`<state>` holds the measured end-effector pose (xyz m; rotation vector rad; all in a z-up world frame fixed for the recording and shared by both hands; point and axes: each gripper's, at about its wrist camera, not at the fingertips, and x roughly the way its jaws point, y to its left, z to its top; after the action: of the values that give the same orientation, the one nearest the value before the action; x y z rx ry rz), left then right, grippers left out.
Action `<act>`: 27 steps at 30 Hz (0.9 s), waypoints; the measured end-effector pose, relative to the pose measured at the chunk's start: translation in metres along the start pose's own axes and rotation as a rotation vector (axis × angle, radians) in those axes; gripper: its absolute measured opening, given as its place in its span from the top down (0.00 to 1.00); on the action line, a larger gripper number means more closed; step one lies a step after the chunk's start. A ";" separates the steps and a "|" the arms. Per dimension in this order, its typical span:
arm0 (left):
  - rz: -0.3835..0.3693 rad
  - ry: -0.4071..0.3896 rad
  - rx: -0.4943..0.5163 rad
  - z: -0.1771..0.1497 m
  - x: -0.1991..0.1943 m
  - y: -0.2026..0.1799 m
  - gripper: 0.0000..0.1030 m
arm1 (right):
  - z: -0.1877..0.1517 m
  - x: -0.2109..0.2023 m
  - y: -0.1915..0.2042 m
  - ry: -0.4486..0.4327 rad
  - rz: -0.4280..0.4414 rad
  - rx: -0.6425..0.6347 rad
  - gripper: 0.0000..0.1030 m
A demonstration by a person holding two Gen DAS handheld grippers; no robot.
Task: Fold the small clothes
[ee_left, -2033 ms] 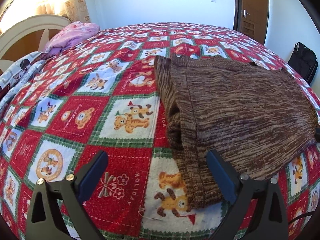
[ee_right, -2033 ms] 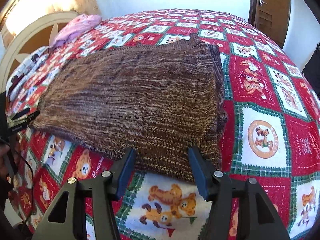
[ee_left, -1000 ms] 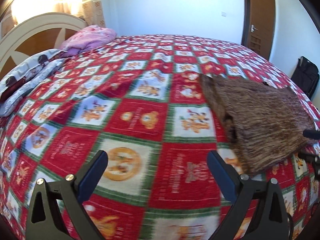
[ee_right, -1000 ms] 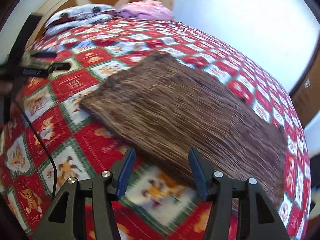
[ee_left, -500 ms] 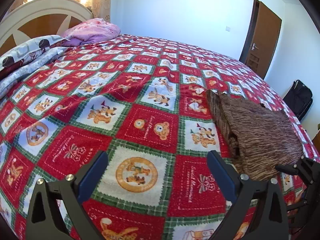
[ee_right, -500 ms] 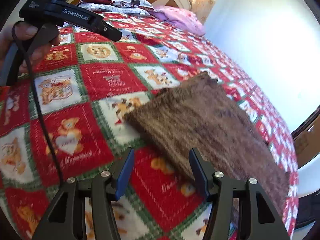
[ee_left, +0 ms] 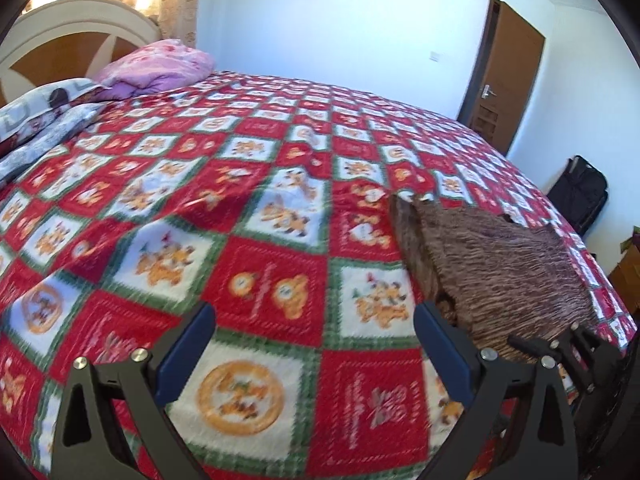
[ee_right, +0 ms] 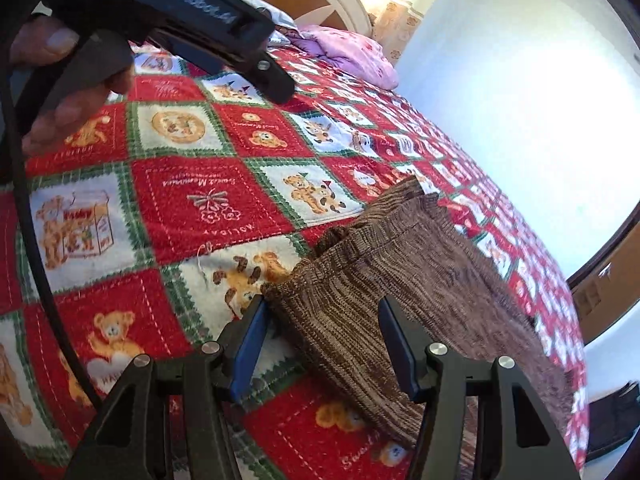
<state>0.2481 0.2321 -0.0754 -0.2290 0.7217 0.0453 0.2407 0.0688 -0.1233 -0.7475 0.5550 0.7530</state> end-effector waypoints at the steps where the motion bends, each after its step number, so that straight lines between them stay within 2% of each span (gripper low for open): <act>1: -0.017 0.003 0.000 0.003 0.003 -0.002 0.02 | -0.001 0.000 -0.002 0.000 0.009 0.011 0.44; 5: -0.105 0.029 -0.016 0.016 0.022 -0.014 0.02 | -0.003 -0.002 -0.002 -0.004 0.021 0.028 0.44; 7: -0.128 0.043 -0.026 0.021 0.034 -0.022 0.02 | -0.003 -0.003 0.000 -0.004 0.032 0.021 0.52; 8: -0.138 0.057 -0.030 0.024 0.041 -0.027 0.02 | -0.003 -0.002 0.002 -0.002 0.042 0.018 0.59; 11: -0.175 0.086 -0.021 0.032 0.062 -0.043 0.02 | -0.004 -0.005 0.008 -0.010 0.024 -0.001 0.62; 20: -0.180 0.143 0.047 0.044 0.110 -0.078 0.02 | -0.007 -0.008 0.008 -0.021 -0.002 -0.009 0.62; 23: -0.181 0.148 0.041 0.047 0.120 -0.080 0.03 | -0.008 -0.009 0.009 -0.022 0.018 -0.017 0.75; 25: -0.196 0.146 0.032 0.049 0.123 -0.080 0.03 | -0.008 -0.009 0.011 -0.025 0.022 -0.026 0.80; 27: -0.227 0.151 0.015 0.050 0.127 -0.078 0.17 | -0.009 -0.010 0.012 -0.027 0.031 -0.028 0.84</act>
<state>0.3854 0.1626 -0.1076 -0.3013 0.8421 -0.1953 0.2236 0.0637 -0.1264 -0.7555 0.5335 0.7996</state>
